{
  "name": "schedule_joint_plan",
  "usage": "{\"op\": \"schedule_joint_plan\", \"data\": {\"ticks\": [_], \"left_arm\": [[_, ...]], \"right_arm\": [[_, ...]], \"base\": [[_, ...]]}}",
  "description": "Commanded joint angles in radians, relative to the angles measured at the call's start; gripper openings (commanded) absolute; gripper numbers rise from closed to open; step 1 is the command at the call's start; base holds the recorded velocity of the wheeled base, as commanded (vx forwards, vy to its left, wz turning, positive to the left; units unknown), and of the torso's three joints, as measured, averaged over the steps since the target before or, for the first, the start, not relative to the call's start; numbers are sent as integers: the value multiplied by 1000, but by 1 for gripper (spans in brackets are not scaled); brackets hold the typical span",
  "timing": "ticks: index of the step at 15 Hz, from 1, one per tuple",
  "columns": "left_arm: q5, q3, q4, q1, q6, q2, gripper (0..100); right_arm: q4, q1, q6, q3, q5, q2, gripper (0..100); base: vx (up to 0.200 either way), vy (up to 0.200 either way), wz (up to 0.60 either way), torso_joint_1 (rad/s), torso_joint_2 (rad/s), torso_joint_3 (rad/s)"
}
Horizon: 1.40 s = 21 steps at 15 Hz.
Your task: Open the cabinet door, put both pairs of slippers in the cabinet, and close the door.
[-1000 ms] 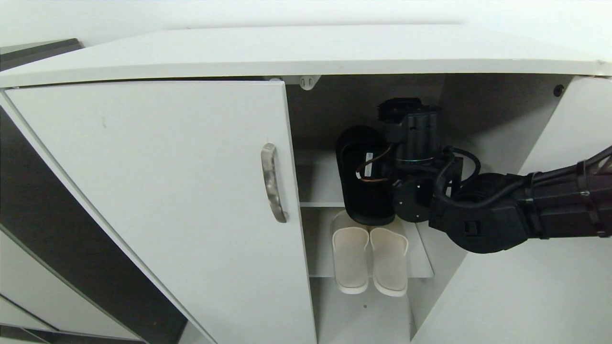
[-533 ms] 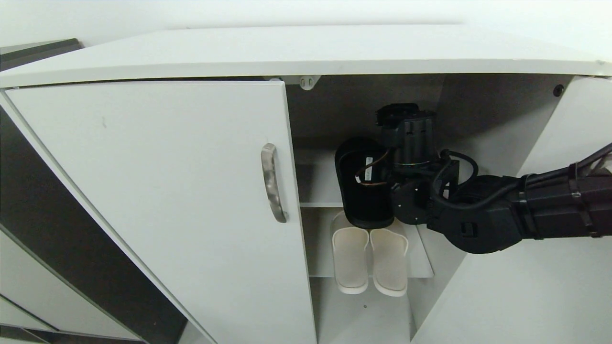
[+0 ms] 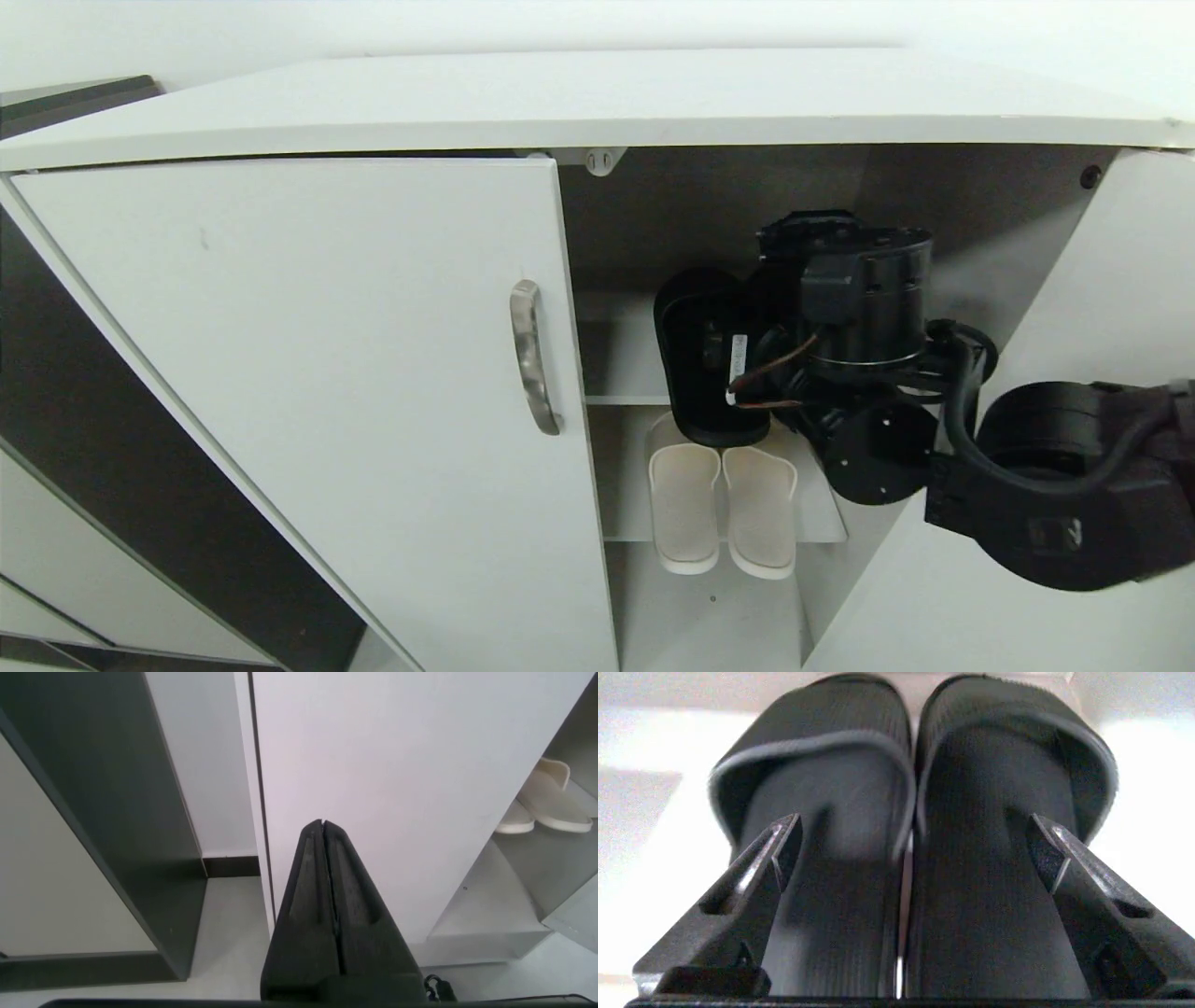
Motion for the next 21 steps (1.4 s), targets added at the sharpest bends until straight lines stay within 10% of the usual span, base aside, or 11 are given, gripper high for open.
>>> {"op": "schedule_joint_plan", "data": {"ticks": [1,21], "left_arm": [[-1,0,0,0,1,1,0],[0,0,0,0,0,1,0]], "right_arm": [[-20,56,8,85,0,-114,100],[-42,131,8,261,46,-196,100]], "base": [[0,0,0,0,0,0],[-10,0,0,0,0,0]]}}
